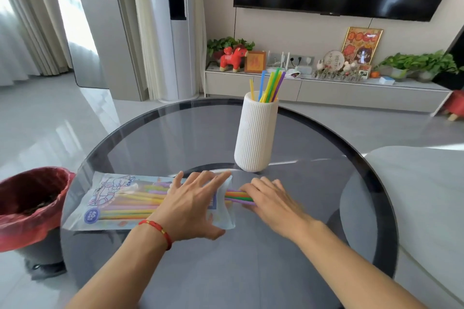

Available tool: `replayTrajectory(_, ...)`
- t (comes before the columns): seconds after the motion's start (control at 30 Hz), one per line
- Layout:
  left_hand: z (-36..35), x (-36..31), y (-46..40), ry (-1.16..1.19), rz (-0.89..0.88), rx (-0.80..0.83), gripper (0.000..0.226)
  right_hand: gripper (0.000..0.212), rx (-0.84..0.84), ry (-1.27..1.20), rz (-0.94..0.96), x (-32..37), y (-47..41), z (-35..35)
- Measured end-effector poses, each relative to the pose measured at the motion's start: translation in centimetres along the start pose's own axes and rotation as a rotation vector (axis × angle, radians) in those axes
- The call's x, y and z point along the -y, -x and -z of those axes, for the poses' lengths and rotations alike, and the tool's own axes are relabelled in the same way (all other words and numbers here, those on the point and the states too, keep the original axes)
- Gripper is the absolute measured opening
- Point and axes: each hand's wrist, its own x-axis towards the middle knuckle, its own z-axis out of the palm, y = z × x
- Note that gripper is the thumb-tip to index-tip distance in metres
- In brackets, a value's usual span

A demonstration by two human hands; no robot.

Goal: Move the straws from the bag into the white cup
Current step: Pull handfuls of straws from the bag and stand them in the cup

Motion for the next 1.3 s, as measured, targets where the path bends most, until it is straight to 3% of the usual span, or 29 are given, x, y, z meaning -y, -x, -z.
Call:
replayTrajectory(0.17, 0.2, 0.5, 0.1, -0.021, -0.006, -0.025, 0.112, 0.005, 0.102, -0.163, -0.11, -2.0, 0.9, 1.5)
replayTrajectory(0.37, 0.0, 0.0, 0.2, -0.028, 0.005, -0.041, 0.113, 0.042, 0.122, -0.405, -0.162, -2.3, 2.0, 2.1)
replayTrajectory(0.47, 0.0, -0.1, 0.1, -0.021, 0.002, -0.053, 0.113, 0.055, 0.122, -0.388, -0.18, -1.4, 1.5, 1.9)
replayTrajectory(0.63, 0.0, -0.1, 0.2, -0.005, -0.012, -0.046, 0.11, 0.027, 0.111, -0.3, -0.159, -0.5, 0.9, 1.9)
replayTrajectory(0.9, 0.2, 0.7, 0.5, 0.012, 0.051, 0.058, 0.118, 0.033, 0.242, -0.241, -0.309, -5.0, 3.9, 4.4)
replayTrajectory(1.3, 1.1, -0.5, 1.3, -0.071, 0.099, 0.159, 0.13, 0.03, 0.028, -0.351, -0.484, -9.2, 14.4, 7.4)
